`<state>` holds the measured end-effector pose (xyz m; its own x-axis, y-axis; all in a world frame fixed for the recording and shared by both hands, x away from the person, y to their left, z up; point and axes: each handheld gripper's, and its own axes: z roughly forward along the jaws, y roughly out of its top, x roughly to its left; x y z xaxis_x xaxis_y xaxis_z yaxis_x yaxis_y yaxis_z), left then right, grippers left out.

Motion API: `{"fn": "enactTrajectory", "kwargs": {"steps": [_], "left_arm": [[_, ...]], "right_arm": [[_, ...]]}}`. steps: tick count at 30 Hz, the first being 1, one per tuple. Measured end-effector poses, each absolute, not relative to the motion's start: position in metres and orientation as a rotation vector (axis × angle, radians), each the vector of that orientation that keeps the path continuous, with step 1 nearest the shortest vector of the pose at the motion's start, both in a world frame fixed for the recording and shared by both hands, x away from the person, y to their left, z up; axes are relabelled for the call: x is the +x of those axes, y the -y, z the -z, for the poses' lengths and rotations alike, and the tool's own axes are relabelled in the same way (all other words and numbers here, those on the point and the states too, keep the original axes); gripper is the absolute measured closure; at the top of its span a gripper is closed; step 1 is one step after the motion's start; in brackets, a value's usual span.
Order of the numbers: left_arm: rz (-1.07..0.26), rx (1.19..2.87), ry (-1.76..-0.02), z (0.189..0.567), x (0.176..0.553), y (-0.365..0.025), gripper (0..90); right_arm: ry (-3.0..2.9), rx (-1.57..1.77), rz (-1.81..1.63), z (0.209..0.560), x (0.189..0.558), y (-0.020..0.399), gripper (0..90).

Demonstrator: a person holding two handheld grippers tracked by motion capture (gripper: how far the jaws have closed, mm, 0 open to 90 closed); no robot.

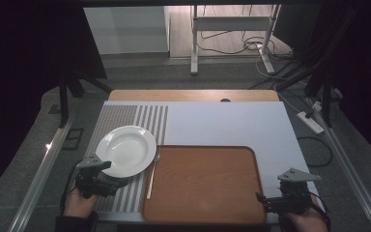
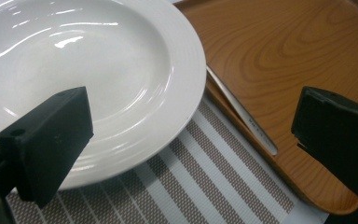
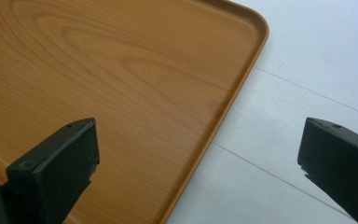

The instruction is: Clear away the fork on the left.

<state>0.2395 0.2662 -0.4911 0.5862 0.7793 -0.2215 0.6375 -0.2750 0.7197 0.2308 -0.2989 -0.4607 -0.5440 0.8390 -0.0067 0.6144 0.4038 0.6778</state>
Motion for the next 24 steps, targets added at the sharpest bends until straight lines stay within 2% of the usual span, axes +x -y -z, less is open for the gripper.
{"fn": "enactTrajectory", "kwargs": {"steps": [24], "left_arm": [[-0.263, 2.004, -1.179, 0.489, 0.224, -0.281, 0.0]], "right_arm": [[-2.310, 1.264, -0.908, 0.461, 0.231, 0.299, 0.0]]}}
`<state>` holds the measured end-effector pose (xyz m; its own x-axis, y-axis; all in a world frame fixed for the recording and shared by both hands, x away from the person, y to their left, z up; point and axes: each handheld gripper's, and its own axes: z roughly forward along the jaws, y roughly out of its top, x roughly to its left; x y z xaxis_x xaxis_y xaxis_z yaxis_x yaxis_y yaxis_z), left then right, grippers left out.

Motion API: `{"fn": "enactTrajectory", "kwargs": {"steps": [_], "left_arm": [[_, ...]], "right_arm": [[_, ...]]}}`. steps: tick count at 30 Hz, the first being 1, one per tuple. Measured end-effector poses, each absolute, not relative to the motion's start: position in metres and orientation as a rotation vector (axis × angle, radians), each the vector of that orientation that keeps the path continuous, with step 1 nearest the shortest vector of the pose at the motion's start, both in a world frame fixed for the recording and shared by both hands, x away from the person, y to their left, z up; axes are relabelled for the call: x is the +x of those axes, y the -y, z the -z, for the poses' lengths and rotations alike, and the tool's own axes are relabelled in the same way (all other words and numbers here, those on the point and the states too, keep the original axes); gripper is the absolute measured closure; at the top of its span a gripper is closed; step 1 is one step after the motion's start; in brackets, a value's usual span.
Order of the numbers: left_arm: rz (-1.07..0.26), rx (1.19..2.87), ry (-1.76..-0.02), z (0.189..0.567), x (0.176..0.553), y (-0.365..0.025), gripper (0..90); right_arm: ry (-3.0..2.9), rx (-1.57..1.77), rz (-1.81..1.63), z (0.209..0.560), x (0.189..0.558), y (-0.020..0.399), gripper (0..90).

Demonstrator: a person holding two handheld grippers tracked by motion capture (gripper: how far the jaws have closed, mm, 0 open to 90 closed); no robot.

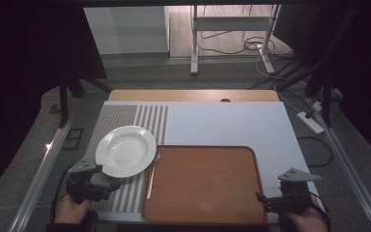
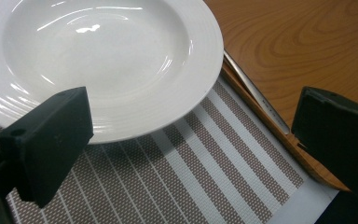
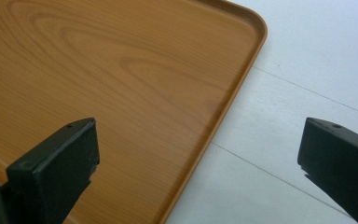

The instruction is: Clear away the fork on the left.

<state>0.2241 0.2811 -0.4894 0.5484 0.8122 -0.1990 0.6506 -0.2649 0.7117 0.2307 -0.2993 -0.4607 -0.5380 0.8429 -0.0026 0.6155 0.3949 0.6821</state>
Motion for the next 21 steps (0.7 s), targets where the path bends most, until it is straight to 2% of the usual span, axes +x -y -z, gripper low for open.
{"fn": "enactTrajectory", "kwargs": {"steps": [21], "left_arm": [[-0.240, 2.004, -1.190, 0.4881, 0.2148, -0.2874, 0.0]], "right_arm": [[-2.285, 1.290, -0.931, 0.4598, 0.2308, 0.3021, 0.0]]}}
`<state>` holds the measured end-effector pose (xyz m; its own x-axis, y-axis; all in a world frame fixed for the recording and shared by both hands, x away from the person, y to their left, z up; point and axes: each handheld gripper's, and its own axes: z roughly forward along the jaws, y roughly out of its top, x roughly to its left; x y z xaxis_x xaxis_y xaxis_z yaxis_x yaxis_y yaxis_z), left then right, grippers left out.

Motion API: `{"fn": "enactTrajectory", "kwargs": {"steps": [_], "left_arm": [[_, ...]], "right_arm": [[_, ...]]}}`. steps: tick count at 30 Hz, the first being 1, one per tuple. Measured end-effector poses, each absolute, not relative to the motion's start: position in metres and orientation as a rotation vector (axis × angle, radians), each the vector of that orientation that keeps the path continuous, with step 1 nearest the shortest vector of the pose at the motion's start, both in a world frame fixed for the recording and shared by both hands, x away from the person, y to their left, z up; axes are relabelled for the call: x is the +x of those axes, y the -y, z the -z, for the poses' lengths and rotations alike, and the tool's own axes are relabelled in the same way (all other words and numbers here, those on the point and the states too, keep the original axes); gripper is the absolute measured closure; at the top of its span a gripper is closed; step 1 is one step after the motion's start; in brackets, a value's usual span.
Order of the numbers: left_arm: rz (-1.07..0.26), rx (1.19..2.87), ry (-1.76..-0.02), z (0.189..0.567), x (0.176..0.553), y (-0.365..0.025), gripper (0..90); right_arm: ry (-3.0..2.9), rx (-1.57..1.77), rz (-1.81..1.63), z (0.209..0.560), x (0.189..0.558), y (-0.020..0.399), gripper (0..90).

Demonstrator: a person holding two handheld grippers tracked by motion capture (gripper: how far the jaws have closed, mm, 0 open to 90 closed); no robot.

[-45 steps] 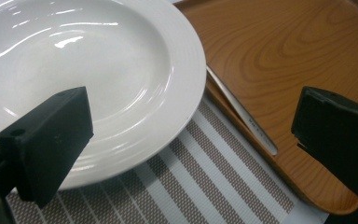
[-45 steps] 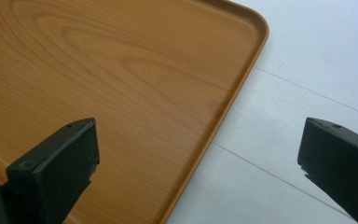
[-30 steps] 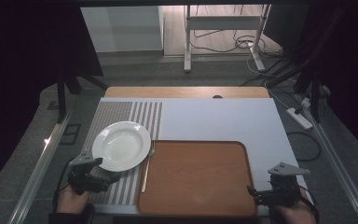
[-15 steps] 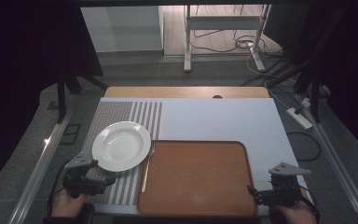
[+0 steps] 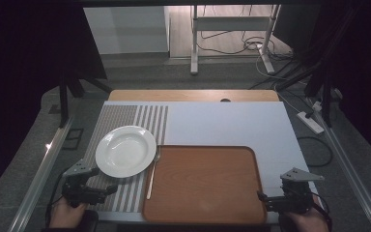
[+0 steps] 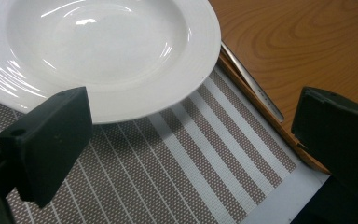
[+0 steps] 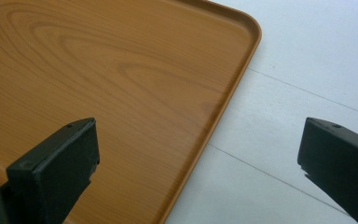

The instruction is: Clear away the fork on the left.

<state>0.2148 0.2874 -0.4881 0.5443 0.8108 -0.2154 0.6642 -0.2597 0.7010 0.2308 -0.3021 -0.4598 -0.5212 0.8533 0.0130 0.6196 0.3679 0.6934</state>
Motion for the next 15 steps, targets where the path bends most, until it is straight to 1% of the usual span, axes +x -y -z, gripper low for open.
{"fn": "enactTrajectory", "kwargs": {"steps": [15], "left_arm": [[-0.226, 2.005, -1.185, 0.4876, 0.2096, -0.2905, 0.0]], "right_arm": [[-2.297, 1.290, -0.913, 0.4606, 0.2316, 0.3009, 0.0]]}}
